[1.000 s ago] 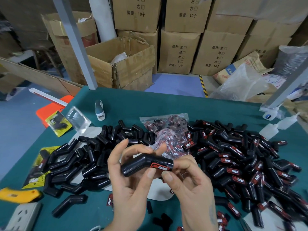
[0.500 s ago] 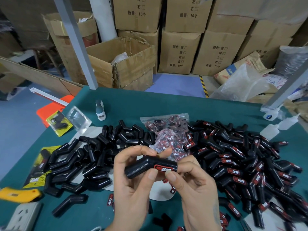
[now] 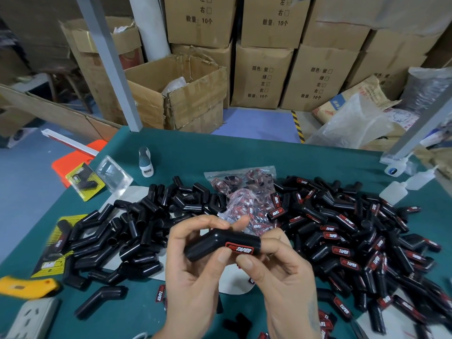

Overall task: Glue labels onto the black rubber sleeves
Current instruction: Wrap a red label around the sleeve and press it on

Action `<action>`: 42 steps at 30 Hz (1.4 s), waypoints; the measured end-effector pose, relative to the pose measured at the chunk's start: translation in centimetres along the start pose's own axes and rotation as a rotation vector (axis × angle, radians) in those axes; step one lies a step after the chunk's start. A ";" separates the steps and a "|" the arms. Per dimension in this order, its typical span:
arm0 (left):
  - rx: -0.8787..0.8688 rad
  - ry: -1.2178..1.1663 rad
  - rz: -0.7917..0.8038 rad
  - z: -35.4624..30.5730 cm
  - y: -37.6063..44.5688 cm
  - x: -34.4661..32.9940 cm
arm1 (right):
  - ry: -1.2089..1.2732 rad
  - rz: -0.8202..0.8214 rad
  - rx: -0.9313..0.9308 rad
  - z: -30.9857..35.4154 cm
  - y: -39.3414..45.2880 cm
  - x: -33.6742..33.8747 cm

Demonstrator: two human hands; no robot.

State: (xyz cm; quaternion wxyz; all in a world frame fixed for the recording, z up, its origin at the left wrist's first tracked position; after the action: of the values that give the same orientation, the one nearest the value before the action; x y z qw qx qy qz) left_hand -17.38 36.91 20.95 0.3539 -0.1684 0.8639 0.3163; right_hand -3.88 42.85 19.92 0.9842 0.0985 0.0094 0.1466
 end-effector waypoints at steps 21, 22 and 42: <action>0.190 0.499 0.030 -0.4 0.9 0.9 | -0.197 0.095 0.044 1.1 0.5 0.3; 0.202 0.479 0.035 -0.2 0.8 0.8 | -0.192 0.091 0.045 1.1 0.5 0.3; 0.068 0.641 0.285 -1.6 0.7 -1.3 | -0.073 0.091 -0.016 0.6 0.5 1.1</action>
State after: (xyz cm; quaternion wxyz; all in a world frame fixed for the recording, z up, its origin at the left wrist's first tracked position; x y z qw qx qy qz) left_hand -17.63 36.50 23.08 0.0224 -0.1251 0.9559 0.2646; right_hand -2.96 43.52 20.58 0.9770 0.0962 -0.0322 0.1877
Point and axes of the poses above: each hand's wrist, its own y-axis towards the middle knuckle, its own x-axis out of the back of the hand, z = x × y, the point moved 10 cm from there along y, towards the middle knuckle, and after that the axes turned 12 degrees about -y, right-handed, at the moved point
